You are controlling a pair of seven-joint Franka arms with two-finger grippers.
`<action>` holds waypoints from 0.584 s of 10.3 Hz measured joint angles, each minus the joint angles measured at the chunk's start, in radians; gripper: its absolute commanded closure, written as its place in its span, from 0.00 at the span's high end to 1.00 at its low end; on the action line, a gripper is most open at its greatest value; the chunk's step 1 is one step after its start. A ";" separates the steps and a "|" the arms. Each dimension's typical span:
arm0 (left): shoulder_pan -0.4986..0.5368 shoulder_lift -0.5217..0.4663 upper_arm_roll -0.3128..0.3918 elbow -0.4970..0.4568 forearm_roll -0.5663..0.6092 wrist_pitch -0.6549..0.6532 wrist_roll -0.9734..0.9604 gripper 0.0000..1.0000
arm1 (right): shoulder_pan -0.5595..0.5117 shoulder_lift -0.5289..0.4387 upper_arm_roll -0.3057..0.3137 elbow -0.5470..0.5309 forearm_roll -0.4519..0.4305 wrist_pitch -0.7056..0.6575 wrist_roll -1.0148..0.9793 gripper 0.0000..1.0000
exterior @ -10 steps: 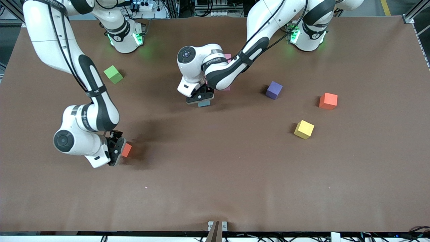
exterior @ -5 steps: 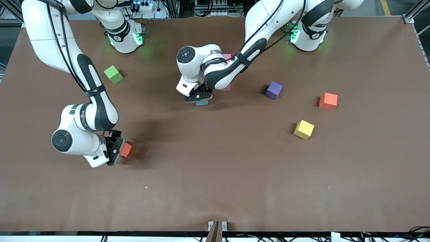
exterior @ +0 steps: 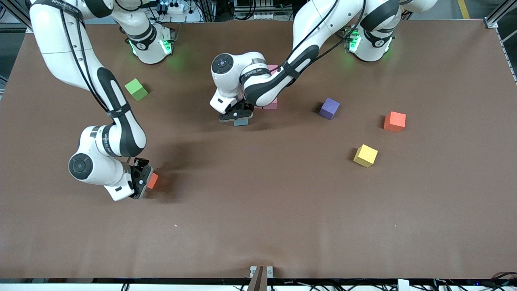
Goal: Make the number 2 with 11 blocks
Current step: 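Grasp the red cube with the right gripper while the left gripper holds cyan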
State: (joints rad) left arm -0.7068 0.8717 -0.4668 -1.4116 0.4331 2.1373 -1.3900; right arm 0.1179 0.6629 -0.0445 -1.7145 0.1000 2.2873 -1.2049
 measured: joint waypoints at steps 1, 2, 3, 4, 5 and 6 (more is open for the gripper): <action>-0.001 0.003 0.000 0.000 0.000 0.000 0.001 0.29 | 0.000 0.001 0.000 -0.008 0.000 0.017 0.000 1.00; -0.001 0.004 0.001 0.000 0.000 0.000 0.004 0.29 | 0.000 0.004 0.000 -0.011 0.000 0.024 0.000 0.78; -0.001 0.005 0.001 0.000 0.000 0.000 0.010 0.30 | 0.000 0.005 0.000 -0.011 0.000 0.031 0.000 0.27; -0.001 0.006 0.001 0.000 0.000 0.000 0.016 0.31 | 0.000 0.005 0.000 -0.011 0.000 0.034 0.000 0.00; -0.001 0.007 0.001 0.000 0.000 0.000 0.020 0.32 | -0.001 0.005 0.000 -0.011 0.000 0.035 0.000 0.00; -0.004 0.007 0.001 0.000 0.000 0.000 0.023 0.32 | -0.001 0.005 -0.001 -0.011 0.000 0.036 0.000 0.00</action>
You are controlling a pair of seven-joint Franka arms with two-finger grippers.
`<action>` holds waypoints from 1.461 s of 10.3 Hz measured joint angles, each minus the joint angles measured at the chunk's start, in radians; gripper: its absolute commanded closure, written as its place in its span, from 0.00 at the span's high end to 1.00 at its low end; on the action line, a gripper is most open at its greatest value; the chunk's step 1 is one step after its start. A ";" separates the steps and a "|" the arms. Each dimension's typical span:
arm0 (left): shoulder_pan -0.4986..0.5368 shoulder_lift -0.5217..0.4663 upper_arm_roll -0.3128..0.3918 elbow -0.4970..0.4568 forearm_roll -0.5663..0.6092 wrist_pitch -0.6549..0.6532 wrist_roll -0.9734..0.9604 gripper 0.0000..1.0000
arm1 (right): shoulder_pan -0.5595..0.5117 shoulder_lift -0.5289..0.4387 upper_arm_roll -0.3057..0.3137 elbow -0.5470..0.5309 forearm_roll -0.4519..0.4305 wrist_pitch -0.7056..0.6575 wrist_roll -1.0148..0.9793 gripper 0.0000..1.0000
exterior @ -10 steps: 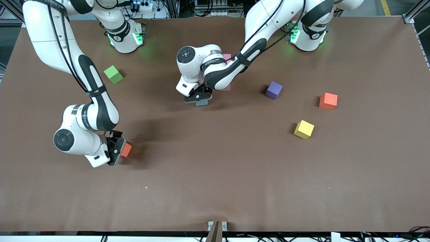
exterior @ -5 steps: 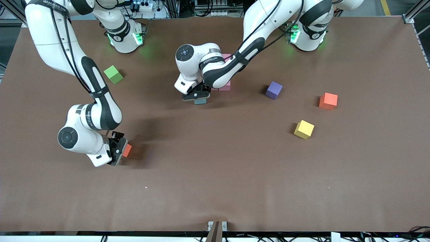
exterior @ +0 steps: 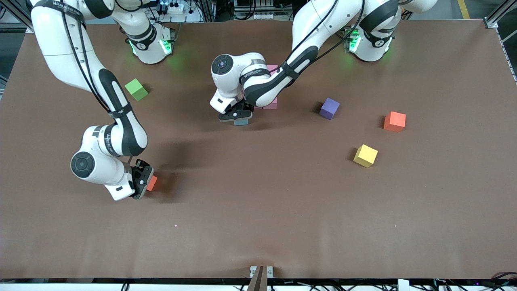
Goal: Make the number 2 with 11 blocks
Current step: 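Grasp the red cube with the right gripper while the left gripper holds cyan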
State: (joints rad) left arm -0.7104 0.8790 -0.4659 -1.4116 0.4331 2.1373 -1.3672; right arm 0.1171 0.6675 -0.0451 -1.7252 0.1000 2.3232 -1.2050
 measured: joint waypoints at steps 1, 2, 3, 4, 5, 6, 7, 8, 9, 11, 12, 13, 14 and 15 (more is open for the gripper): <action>-0.002 0.000 0.000 0.000 0.000 0.000 0.004 0.32 | 0.000 0.000 0.000 0.000 0.000 0.000 0.000 0.00; -0.003 0.001 0.000 0.000 0.000 0.000 0.015 0.32 | 0.001 -0.001 0.001 0.002 0.000 -0.002 0.001 0.00; -0.004 0.001 0.000 0.000 0.000 0.000 0.030 0.32 | 0.002 -0.002 0.002 0.012 0.000 -0.016 0.005 0.00; -0.004 0.001 0.000 0.000 0.000 0.000 0.041 0.32 | 0.002 -0.005 0.002 0.035 0.000 -0.054 0.018 0.00; -0.005 0.001 0.000 0.000 0.000 0.000 0.051 0.33 | 0.002 -0.009 0.002 0.073 0.000 -0.115 0.042 0.00; -0.009 0.001 0.000 0.000 0.000 0.000 0.057 0.33 | 0.003 -0.011 0.003 0.117 0.001 -0.183 0.079 0.00; -0.013 0.001 0.000 0.000 0.000 0.000 0.067 0.33 | 0.003 -0.014 0.009 0.147 0.001 -0.228 0.122 0.00; -0.016 0.001 0.000 0.000 0.000 0.000 0.073 0.33 | 0.004 -0.015 0.019 0.160 0.001 -0.242 0.164 0.00; -0.018 0.001 0.000 0.000 0.000 0.000 0.076 0.35 | 0.006 -0.015 0.028 0.164 0.001 -0.244 0.205 0.00; -0.022 0.001 0.001 0.000 0.000 0.000 0.085 0.36 | 0.007 -0.015 0.042 0.165 0.001 -0.248 0.272 0.00; -0.022 0.001 0.001 0.000 0.000 0.000 0.088 0.37 | 0.007 -0.016 0.043 0.167 0.006 -0.255 0.305 0.00; -0.022 0.001 0.002 0.000 0.000 0.000 0.089 0.37 | 0.006 -0.019 0.042 0.169 0.029 -0.265 0.337 0.00; -0.022 0.001 0.003 0.000 0.000 0.000 0.090 0.37 | 0.004 -0.027 0.042 0.169 0.062 -0.276 0.366 0.00; -0.022 0.001 0.004 0.000 0.000 0.000 0.090 0.39 | 0.001 -0.035 0.041 0.169 0.078 -0.283 0.396 0.00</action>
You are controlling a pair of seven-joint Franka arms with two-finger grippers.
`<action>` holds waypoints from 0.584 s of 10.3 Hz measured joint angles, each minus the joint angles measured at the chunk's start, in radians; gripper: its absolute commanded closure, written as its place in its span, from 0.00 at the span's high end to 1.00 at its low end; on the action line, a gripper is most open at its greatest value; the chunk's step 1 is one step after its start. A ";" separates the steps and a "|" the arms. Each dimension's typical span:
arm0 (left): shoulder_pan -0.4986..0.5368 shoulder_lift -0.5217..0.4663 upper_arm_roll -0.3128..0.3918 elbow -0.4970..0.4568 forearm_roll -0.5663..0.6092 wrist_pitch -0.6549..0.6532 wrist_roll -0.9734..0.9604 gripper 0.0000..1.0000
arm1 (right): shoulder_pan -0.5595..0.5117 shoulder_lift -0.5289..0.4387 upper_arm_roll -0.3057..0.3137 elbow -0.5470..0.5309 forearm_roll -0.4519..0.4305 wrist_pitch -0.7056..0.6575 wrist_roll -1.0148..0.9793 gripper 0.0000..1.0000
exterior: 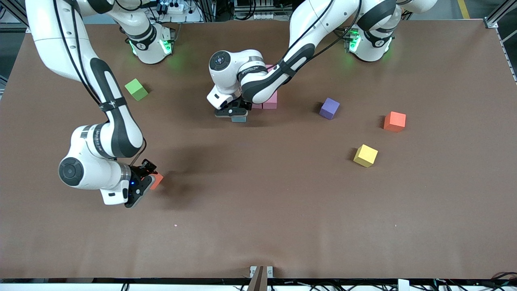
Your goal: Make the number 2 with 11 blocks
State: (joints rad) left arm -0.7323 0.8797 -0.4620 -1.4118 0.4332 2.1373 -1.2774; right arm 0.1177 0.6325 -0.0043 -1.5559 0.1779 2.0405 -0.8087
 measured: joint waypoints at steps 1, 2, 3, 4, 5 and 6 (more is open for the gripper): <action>0.000 0.000 0.002 0.000 0.000 0.000 0.000 0.43 | -0.002 -0.005 -0.001 0.000 0.003 -0.001 0.042 0.00; 0.000 0.000 0.004 0.000 0.000 0.000 0.000 0.67 | -0.001 -0.009 -0.001 0.000 0.003 -0.003 0.086 0.00; 0.000 0.000 0.006 0.000 0.000 0.000 0.000 1.00 | -0.001 -0.012 -0.001 0.000 0.004 -0.006 0.131 0.00; 0.000 0.000 0.007 0.000 0.000 0.000 0.000 1.00 | -0.001 -0.014 0.000 0.000 0.005 -0.012 0.180 0.00; 0.000 0.000 0.007 0.000 0.000 0.000 0.000 1.00 | 0.000 -0.016 0.000 0.000 0.005 -0.017 0.230 0.00; 0.000 0.000 0.007 0.002 0.000 0.000 0.000 1.00 | 0.002 -0.019 0.001 -0.001 0.005 -0.027 0.275 0.00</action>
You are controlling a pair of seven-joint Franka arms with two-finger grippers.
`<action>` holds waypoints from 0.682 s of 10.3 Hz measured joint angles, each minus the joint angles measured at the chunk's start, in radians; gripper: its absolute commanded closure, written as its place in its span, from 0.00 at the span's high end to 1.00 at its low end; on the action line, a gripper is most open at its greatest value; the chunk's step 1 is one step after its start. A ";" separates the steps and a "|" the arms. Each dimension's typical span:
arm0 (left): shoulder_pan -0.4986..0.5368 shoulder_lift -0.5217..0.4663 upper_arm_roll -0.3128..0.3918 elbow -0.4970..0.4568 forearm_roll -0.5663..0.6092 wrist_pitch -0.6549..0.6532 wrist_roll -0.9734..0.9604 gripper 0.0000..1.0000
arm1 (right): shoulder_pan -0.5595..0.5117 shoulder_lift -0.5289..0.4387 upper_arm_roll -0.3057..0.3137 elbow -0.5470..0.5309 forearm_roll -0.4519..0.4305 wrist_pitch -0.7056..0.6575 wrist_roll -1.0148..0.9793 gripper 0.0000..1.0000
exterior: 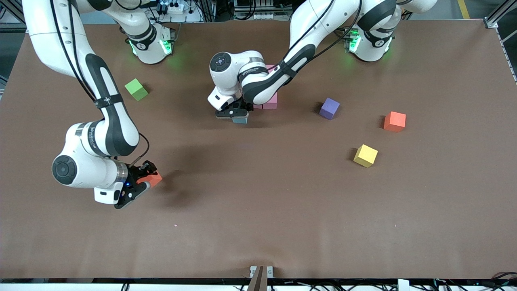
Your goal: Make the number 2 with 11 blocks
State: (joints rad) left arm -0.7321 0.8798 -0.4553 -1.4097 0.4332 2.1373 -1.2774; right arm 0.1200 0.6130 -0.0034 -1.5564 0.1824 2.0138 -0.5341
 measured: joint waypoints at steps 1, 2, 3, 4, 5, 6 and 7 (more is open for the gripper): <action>0.000 0.000 0.000 0.005 0.000 0.000 0.000 1.00 | 0.001 -0.004 0.000 0.000 0.000 -0.009 0.032 0.00; 0.001 -0.002 0.000 0.013 0.000 0.000 0.000 1.00 | 0.001 -0.007 0.000 0.000 0.000 -0.013 0.050 0.00; 0.001 -0.009 0.000 0.020 0.000 -0.002 0.000 1.00 | 0.001 -0.007 0.000 -0.001 0.000 -0.014 0.071 0.00; 0.003 -0.025 0.000 0.025 0.000 -0.013 0.000 1.00 | 0.002 -0.007 0.000 -0.002 0.000 -0.014 0.099 0.00; 0.008 -0.054 0.000 0.031 0.000 -0.045 -0.001 1.00 | 0.005 -0.007 0.002 -0.003 0.001 -0.015 0.137 0.00; 0.018 -0.092 0.000 0.036 -0.001 -0.083 -0.001 1.00 | 0.015 -0.007 0.005 -0.003 0.001 -0.016 0.178 0.00; 0.035 -0.133 0.000 0.040 -0.015 -0.122 -0.002 1.00 | 0.032 -0.007 0.006 -0.004 0.001 -0.016 0.220 0.00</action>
State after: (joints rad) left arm -0.6970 0.7470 -0.4551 -1.3692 0.4184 2.0152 -1.2791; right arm 0.1517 0.6064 0.0025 -1.5600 0.1836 1.9982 -0.3138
